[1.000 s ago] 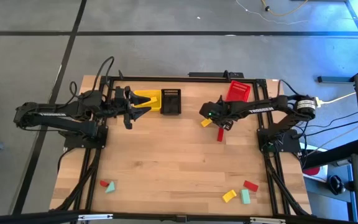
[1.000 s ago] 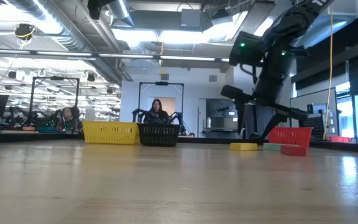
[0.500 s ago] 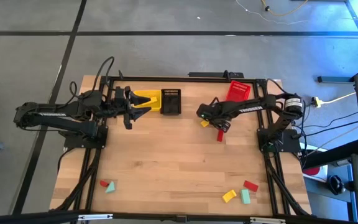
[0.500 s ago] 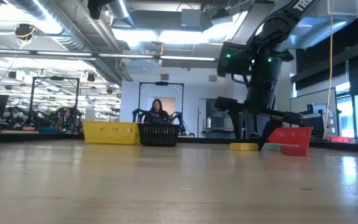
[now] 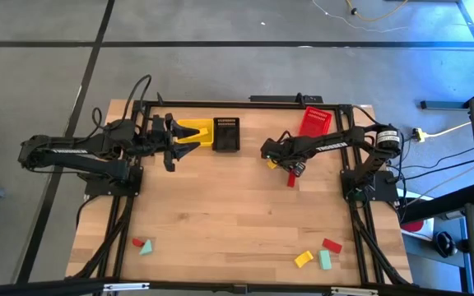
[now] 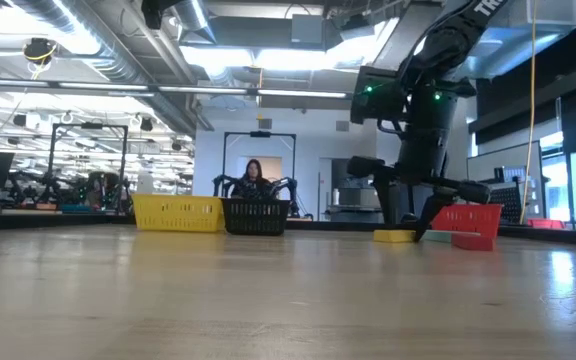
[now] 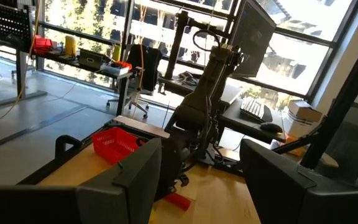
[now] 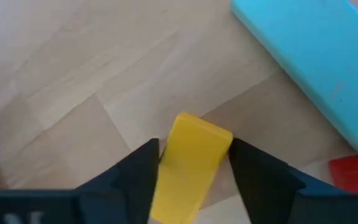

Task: Sort & place blocks by color
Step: Put the top yellow block into the yellow bin

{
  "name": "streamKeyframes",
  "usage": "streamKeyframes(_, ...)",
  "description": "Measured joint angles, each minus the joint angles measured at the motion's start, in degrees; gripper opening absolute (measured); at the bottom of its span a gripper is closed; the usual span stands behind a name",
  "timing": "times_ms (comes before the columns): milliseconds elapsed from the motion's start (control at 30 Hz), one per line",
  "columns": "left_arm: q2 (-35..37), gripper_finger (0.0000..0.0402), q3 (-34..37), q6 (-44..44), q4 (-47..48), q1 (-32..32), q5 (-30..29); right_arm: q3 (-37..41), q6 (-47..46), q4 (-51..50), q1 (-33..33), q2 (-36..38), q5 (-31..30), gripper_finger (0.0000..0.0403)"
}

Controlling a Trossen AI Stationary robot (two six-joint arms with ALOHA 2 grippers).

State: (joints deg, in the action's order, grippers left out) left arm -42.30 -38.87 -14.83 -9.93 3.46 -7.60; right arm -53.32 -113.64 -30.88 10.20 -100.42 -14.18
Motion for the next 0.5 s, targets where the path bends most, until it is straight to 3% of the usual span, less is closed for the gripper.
streamKeyframes(133,0.00,0.0211,0.00,0.02,0.00,-0.02,0.00,0.00,2.85,0.33,0.00,0.02,0.55,0.0116)
streamKeyframes(267,0.00,0.0211,0.00,0.02,0.00,0.00,0.00,-0.04,10.63,1.29,0.05,0.76,0.77,0.0114)
streamKeyframes(367,0.00,0.0211,0.00,0.02,0.00,-0.02,0.00,0.15,19.43,0.06,1.23,3.17,1.53,0.0055)
streamKeyframes(500,0.00,0.0211,0.00,0.02,0.00,-0.02,0.00,0.29,34.94,-2.15,4.29,9.01,2.03,0.0017)
